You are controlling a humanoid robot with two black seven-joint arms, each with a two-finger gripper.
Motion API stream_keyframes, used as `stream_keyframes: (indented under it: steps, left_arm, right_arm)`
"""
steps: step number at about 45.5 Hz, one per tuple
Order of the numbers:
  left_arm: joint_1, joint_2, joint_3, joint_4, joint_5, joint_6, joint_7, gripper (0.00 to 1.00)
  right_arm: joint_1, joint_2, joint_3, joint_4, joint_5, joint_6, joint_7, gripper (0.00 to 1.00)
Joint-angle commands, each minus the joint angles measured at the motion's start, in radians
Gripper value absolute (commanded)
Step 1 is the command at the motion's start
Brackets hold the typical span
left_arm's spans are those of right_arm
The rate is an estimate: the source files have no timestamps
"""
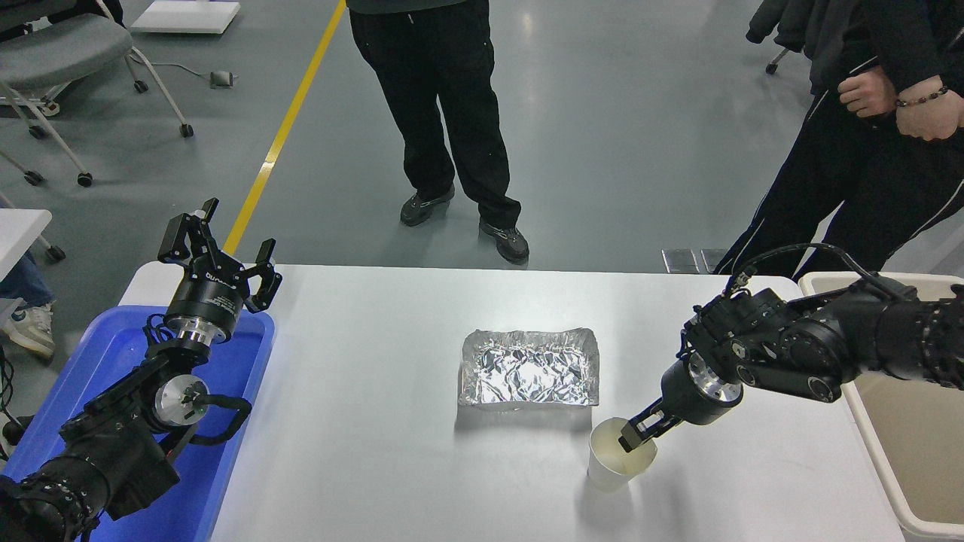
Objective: Dispose of the paper cup in the dustbin
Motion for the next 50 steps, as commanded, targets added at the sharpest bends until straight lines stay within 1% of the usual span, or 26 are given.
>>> stream_keyframes:
  steps: [1, 14, 20, 25, 32, 36, 40, 45, 50]
  left_arm:
    - [0.000, 0.000, 0.000, 0.000, 0.000, 0.000, 0.000, 1.00]
    - [0.000, 0.000, 0.000, 0.000, 0.000, 0.000, 0.000, 1.00]
    - [0.000, 0.000, 0.000, 0.000, 0.000, 0.000, 0.000, 1.00]
    - [0.000, 0.000, 0.000, 0.000, 0.000, 0.000, 0.000, 1.00]
    - [0.000, 0.000, 0.000, 0.000, 0.000, 0.000, 0.000, 1.00]
    - [0.000, 0.000, 0.000, 0.000, 0.000, 0.000, 0.000, 1.00]
    - [0.000, 0.000, 0.000, 0.000, 0.000, 0.000, 0.000, 1.00]
    - [0.000, 0.000, 0.002, 0.000, 0.000, 0.000, 0.000, 1.00]
    - [0.000, 0.000, 0.000, 0.000, 0.000, 0.000, 0.000, 1.00]
  right_arm:
    - [0.004, -0.005, 0.011, -0.004, 0.001, -0.005, 0.002, 0.00]
    - [0.004, -0.019, 0.014, -0.003, 0.009, -0.019, 0.019, 0.00]
    - [0.016, -0.054, 0.027, 0.007, 0.013, -0.019, 0.025, 0.00]
    - [0.045, -0.105, 0.054, 0.023, 0.013, -0.012, 0.059, 0.00]
    - [0.129, -0.185, 0.055, 0.128, 0.018, -0.005, 0.116, 0.00]
    - [0.184, -0.229, 0.067, 0.215, 0.022, -0.007, 0.117, 0.00]
    - [0.229, -0.280, 0.126, 0.286, 0.059, -0.007, 0.117, 0.00]
    - [0.284, -0.332, 0.167, 0.309, 0.140, -0.004, 0.117, 0.00]
    - [0.313, -0.366, 0.181, 0.307, 0.170, 0.019, 0.128, 0.00]
